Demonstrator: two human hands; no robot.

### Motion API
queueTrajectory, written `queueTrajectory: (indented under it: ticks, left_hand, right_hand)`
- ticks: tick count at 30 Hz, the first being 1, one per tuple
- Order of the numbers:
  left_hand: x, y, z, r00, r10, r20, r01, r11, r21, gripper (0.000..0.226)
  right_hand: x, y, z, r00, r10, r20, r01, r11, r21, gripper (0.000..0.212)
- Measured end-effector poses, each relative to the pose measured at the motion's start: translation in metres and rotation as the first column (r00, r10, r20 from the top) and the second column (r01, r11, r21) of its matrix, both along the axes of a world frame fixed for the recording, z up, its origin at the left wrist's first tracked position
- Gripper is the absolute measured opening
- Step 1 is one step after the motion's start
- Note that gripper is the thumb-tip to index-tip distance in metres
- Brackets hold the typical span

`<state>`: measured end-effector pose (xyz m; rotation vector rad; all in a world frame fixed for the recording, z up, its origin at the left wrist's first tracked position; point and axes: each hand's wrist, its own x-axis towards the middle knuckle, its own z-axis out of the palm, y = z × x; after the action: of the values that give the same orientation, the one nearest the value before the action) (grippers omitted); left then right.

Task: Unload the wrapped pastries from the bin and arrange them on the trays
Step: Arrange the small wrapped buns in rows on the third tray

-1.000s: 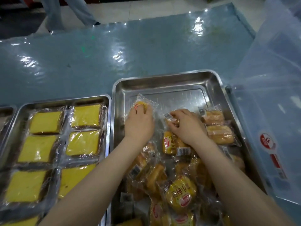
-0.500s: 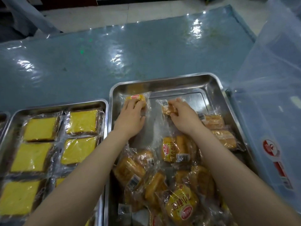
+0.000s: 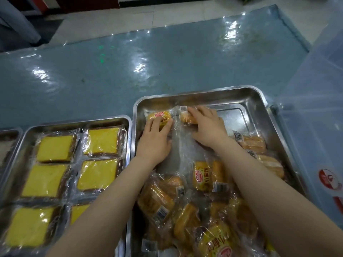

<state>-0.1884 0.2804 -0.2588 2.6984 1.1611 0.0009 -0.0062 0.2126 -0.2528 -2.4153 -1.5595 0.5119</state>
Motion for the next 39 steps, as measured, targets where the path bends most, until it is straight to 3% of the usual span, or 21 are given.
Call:
queueTrajectory:
  ticks: [3,5,8,11,15,18,20,22,25,27,31,34,36,39]
  left_hand:
    - [-0.005,-0.004,-0.007,1.000,-0.008,-0.010,0.008,1.000,0.005,0.070]
    - [-0.008,-0.008,-0.012,1.000,-0.008,-0.007,0.008,1.000,0.002,0.069]
    - [-0.012,-0.009,-0.016,1.000,-0.026,0.000,0.026,1.000,0.011,0.067]
    - [-0.013,-0.010,-0.017,1.000,-0.023,0.001,0.023,1.000,0.007,0.064]
    - [-0.012,-0.012,-0.018,1.000,-0.018,-0.015,0.018,1.000,0.011,0.060]
    - [-0.011,-0.012,-0.019,1.000,-0.008,-0.005,0.008,1.000,0.000,0.060]
    - [-0.012,-0.012,-0.020,1.000,-0.002,-0.007,0.002,1.000,-0.001,0.060]
    - [-0.011,-0.013,-0.021,1.000,-0.002,-0.007,0.002,1.000,0.004,0.060]
    - [-0.011,-0.013,-0.022,1.000,-0.001,0.000,0.001,1.000,0.009,0.060]
    - [-0.011,-0.013,-0.023,1.000,0.002,-0.002,-0.002,1.000,0.011,0.060]
    - [-0.011,-0.014,-0.023,1.000,0.002,0.009,-0.002,1.000,0.019,0.059]
    - [-0.011,-0.015,-0.023,1.000,0.003,0.014,-0.003,1.000,0.018,0.060]
    - [-0.011,-0.016,-0.022,1.000,0.007,0.028,-0.007,1.000,0.015,0.062]
    - [-0.010,-0.016,-0.021,0.998,0.025,0.064,-0.025,1.000,0.005,0.068]
  right_hand:
    - [0.005,-0.004,0.005,0.981,-0.118,-0.155,0.139,0.982,0.131,0.066]
    - [0.007,-0.006,0.013,0.934,-0.176,-0.311,0.248,0.945,0.212,0.049]
    - [0.012,-0.002,0.025,0.903,-0.178,-0.391,0.308,0.903,0.299,0.024]
    - [0.020,0.003,0.031,0.894,-0.185,-0.408,0.331,0.885,0.326,0.026]
    - [0.033,0.007,0.031,0.808,-0.205,-0.552,0.395,0.884,0.250,0.028]
    - [0.041,0.014,0.025,0.910,-0.194,-0.366,0.285,0.934,0.214,0.020]
    - [0.040,0.017,0.021,0.974,-0.200,-0.109,0.220,0.952,0.213,0.038]
    - [0.032,0.018,0.019,0.986,-0.159,0.041,0.145,0.960,0.239,0.048]
    - [0.017,0.015,0.011,0.996,0.048,0.071,-0.056,0.991,0.125,0.049]
    - [0.015,0.012,0.007,0.994,0.092,0.056,-0.096,0.993,0.064,0.049]
    - [0.018,0.012,0.008,0.996,0.077,-0.037,-0.072,0.992,0.101,0.052]
    - [0.019,0.007,0.012,0.989,0.084,-0.120,-0.081,0.996,0.028,0.065]
    - [0.022,0.004,0.015,0.996,0.048,-0.072,-0.050,0.998,-0.026,0.059]
    - [0.024,0.003,0.020,0.991,-0.131,0.028,0.133,0.989,-0.066,0.048]
